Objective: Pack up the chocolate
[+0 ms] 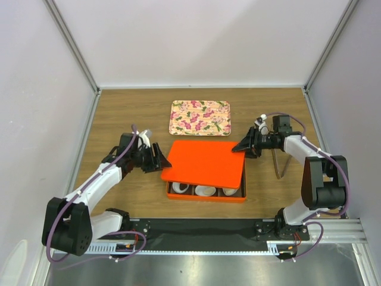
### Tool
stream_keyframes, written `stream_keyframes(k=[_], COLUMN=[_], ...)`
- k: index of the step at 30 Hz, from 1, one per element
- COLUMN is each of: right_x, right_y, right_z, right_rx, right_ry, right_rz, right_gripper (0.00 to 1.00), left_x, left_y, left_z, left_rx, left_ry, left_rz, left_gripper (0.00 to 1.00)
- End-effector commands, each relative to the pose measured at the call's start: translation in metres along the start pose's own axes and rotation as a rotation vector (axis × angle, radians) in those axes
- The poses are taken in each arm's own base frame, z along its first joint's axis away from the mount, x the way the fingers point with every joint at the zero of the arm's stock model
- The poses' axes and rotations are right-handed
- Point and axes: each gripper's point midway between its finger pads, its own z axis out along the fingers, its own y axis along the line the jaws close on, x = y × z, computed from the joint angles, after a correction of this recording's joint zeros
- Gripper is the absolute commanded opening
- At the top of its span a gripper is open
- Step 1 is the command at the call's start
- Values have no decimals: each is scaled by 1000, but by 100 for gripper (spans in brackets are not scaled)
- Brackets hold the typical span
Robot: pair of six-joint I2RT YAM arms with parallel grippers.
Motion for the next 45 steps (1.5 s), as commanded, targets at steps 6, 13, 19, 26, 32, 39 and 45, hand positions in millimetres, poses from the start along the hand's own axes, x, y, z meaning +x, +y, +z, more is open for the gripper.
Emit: stream_keyframes(k=[6, 13, 19, 26, 32, 39, 45], right_x=[-15, -12, -9, 5, 16, 24, 21], right_y=[1, 15, 39, 52, 53, 42, 31], right_z=[-10, -14, -13, -13, -14, -16, -18], right_rx=[67, 2, -105, -162, -168, -109, -47], right_ry=[-41, -49, -32, 1, 8, 20, 6], right_rz=[-73, -133, -173, -203, -195, -189, -163], right_gripper=[36, 16, 5, 0, 0, 5, 26], left_x=[1, -5, -22, -17, -12, -6, 4], left_y=[-15, -15, -18, -23, -20, -24, -24], left_z=[4, 1, -5, 4, 5, 4, 8], left_rx=[71, 42, 7, 58, 60, 100, 120], left_ry=[0, -17, -48, -21, -13, -11, 9], left_rz=[15, 24, 47, 17, 16, 10, 8], left_gripper=[56, 63, 71, 70, 68, 61, 58])
